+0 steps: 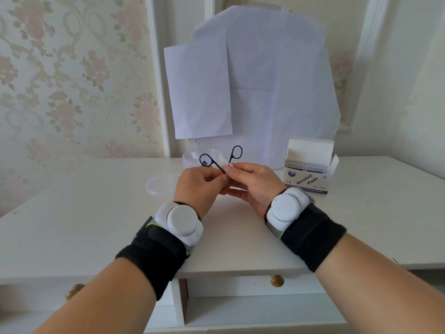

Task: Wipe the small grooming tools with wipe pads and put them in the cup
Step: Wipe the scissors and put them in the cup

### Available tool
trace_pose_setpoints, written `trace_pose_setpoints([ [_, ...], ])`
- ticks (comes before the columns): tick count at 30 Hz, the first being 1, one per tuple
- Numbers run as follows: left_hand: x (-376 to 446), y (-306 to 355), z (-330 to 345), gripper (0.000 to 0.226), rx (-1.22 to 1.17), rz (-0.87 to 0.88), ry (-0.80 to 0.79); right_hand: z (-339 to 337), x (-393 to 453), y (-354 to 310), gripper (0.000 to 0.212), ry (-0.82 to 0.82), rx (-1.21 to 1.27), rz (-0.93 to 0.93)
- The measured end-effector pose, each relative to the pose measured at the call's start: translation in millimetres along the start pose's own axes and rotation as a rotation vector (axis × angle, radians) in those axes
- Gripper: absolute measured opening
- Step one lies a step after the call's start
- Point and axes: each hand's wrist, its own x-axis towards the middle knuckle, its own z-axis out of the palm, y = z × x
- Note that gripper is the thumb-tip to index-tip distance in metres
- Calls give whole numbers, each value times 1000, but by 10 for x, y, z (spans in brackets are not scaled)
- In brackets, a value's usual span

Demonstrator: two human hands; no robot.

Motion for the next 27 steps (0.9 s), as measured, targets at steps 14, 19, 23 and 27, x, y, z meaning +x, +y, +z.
trace_pose_setpoints([
  [14, 9, -2, -8, 16, -33, 2, 107, -87, -21, -80, 19, 145, 117, -23],
  [19, 2, 3, 15, 16, 30, 2, 30, -58, -27, -93, 17, 103, 152, 0],
  [23, -3, 2, 1, 16, 35, 9, -44, -47, -30, -109, 11, 61, 187, 24],
  [27, -12, 12, 8, 17, 54, 14, -83, -61, -15, -107, 9, 138, 185, -22],
])
